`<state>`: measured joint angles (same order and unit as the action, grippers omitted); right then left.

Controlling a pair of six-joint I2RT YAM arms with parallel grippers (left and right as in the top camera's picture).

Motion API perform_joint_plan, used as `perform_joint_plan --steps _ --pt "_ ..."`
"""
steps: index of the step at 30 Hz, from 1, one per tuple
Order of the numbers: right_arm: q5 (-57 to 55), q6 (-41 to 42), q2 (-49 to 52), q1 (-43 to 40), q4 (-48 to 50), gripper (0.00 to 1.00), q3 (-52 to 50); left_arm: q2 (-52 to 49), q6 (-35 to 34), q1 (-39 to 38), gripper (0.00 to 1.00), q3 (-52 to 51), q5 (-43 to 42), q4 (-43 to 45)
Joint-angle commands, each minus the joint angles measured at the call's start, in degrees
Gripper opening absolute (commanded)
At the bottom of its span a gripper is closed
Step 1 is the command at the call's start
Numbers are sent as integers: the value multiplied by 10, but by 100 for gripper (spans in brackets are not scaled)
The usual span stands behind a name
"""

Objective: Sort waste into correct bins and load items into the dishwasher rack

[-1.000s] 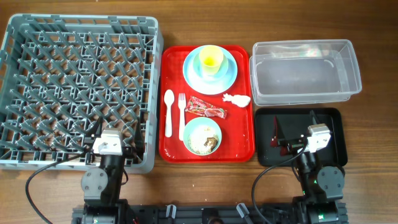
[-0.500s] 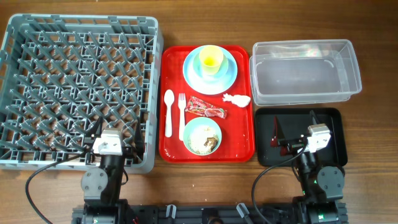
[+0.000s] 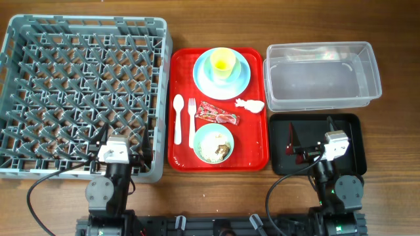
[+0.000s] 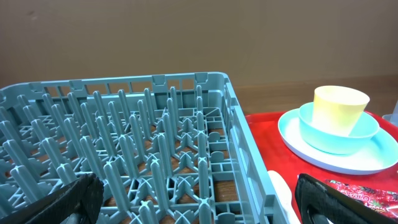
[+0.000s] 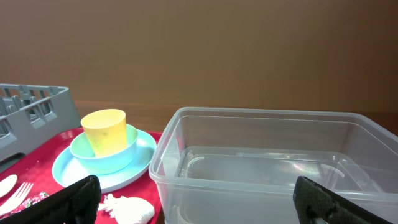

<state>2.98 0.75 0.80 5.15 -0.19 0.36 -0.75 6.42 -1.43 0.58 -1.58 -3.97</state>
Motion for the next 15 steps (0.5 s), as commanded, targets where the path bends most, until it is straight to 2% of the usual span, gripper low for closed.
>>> perform_joint_plan --steps 1,7,11,12,13,15 --pt "3 -4 1 -3 3 100 -1 3 7 3 100 -2 -9 -3" --pt "3 -4 1 -3 3 100 -1 3 7 3 100 -2 -9 -3" --pt "3 -4 1 -3 3 100 -1 3 6 3 100 -2 -48 12" --pt "3 -4 1 -3 3 100 -1 3 6 3 100 -1 -80 30" --pt "3 -4 1 -3 3 100 -1 3 -5 3 100 7 -123 35" --pt "3 -4 1 -3 3 100 -1 1 -75 3 100 55 -129 0"
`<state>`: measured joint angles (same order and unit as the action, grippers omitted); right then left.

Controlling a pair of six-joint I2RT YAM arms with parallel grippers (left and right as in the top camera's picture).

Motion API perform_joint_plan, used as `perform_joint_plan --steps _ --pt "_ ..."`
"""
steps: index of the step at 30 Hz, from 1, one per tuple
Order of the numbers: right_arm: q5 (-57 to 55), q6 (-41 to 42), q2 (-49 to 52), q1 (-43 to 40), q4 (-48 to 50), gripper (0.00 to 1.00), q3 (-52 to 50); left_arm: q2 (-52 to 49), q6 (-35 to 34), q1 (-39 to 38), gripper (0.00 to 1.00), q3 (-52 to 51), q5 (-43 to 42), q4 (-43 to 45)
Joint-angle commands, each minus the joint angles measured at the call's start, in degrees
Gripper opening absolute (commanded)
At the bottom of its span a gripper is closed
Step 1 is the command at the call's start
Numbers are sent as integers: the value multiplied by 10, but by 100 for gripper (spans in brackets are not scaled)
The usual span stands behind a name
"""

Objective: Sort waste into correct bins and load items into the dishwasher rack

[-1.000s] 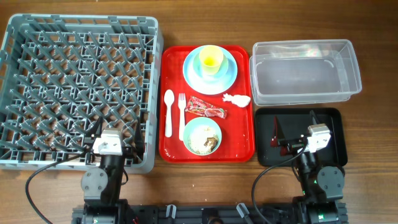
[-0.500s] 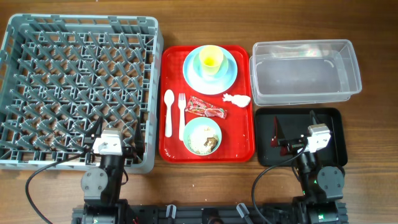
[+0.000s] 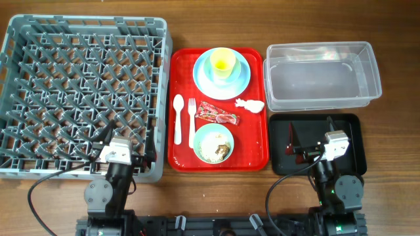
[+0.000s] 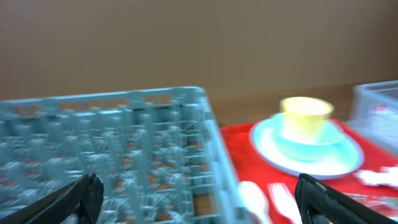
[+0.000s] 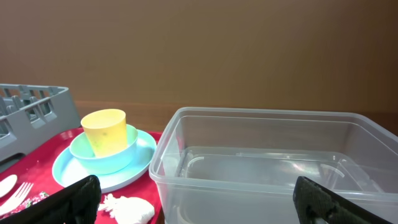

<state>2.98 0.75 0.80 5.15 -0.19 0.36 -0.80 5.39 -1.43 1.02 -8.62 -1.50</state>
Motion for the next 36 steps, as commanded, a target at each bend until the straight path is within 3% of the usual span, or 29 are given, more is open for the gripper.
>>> perform_joint_plan --steps 1,5,7,10,13,14,16,18,22,23,24,25,28,30,36 --pt "3 -4 1 -3 2 100 -1 -4 -79 3 100 85 -59 -55" --pt "3 -4 1 -3 3 100 -1 -130 -93 3 100 335 -57 -252" --pt "3 -3 1 -3 3 100 -1 -242 -93 3 100 473 -63 -367" --pt "3 -4 1 -3 3 100 -1 -466 -93 0 100 739 -103 -624" --pt "3 -4 1 -3 3 100 -1 -648 -94 -1 100 909 -205 -740" --pt "3 -4 1 -3 3 100 -1 -685 -86 -2 86 925 -236 -753" --pt "3 -4 1 -3 3 100 -1 -733 -90 -7 4 925 -270 -763" --pt "3 -4 1 -3 3 100 -1 -789 -115 -52 4 914 -219 -791" --pt "3 -4 1 -3 3 100 -1 -814 -283 -166 4 852 22 -751" --pt "3 -4 1 -3 3 100 -1 -817 -316 -196 6 834 59 -740" --pt "3 -4 1 -3 3 100 -1 -822 -352 -230 18 812 89 -722" --pt "3 -4 1 -3 3 100 -1 -826 -376 -251 26 795 103 -704" --pt "3 -4 1 -3 3 100 -1 -840 -393 -292 32 746 113 -642" --pt "3 -4 1 -3 3 100 -1 -863 -393 -319 35 714 113 -598" --pt "3 -4 1 -3 3 100 -1 -904 -393 -337 40 712 113 -580"
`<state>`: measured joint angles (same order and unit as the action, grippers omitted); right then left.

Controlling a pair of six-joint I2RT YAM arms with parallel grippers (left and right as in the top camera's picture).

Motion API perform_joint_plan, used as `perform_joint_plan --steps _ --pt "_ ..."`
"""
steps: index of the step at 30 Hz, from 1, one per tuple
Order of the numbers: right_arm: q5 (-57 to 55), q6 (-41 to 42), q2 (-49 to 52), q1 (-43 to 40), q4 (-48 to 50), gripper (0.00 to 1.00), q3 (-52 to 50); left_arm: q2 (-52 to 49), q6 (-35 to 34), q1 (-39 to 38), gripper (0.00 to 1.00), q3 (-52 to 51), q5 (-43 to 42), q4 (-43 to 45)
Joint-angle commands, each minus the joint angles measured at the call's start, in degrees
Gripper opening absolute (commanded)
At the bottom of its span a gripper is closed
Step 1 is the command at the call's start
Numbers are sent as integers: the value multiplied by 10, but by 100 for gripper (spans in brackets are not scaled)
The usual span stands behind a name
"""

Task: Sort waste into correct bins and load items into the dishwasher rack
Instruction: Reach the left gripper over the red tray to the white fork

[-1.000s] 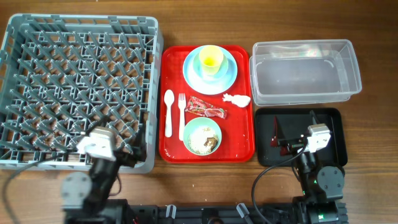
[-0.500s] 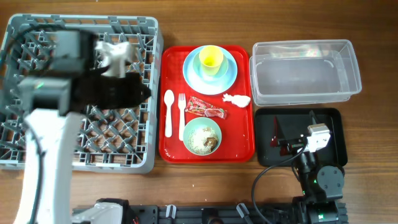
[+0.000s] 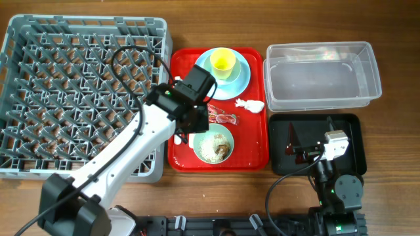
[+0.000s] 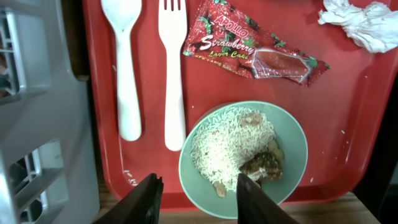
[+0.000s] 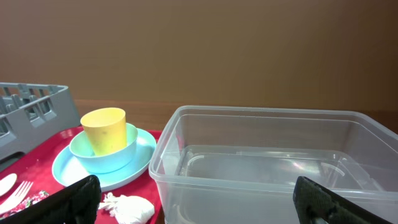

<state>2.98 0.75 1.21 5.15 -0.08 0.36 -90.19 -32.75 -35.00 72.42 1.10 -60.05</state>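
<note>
My left gripper (image 4: 199, 200) hangs open over the red tray (image 4: 329, 124), one finger at each side of the near rim of a green bowl of rice (image 4: 245, 158). A white spoon (image 4: 124, 68) and fork (image 4: 174, 68) lie left of the bowl. A strawberry cake wrapper (image 4: 249, 50) and a crumpled tissue (image 4: 367, 22) lie beyond it. At the tray's far end a yellow cup (image 3: 223, 61) stands in a bowl on a blue plate (image 3: 241, 77). My right gripper (image 5: 199, 208) rests open over the black bin (image 3: 344, 124).
The grey dishwasher rack (image 3: 79, 85) fills the left side, right against the tray. A clear plastic bin (image 3: 321, 75) stands behind the black bin. My left arm (image 3: 131, 147) crosses the rack's front right corner and hides part of the cutlery from overhead.
My left arm was folded low at the rack's front edge. Now it reaches over the tray, with the open gripper pointing down above the rice bowl. The right arm is unchanged.
Both arms were folded at the table's front, grippers open, the left looking across the rack. Then the left wrist view had turned toward the tray. Now the left gripper is above the rice bowl; nothing on the tray has moved.
</note>
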Motion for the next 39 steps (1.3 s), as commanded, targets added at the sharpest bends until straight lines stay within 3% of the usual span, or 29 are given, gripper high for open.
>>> perform_joint_plan --steps 1,39 --pt "3 -3 -3 -3 2 100 -1 -10 -12 -2 40 -2 15 7" --pt "3 -4 -2 -3 2 100 -1 -18 -13 -34 37 -2 14 66"
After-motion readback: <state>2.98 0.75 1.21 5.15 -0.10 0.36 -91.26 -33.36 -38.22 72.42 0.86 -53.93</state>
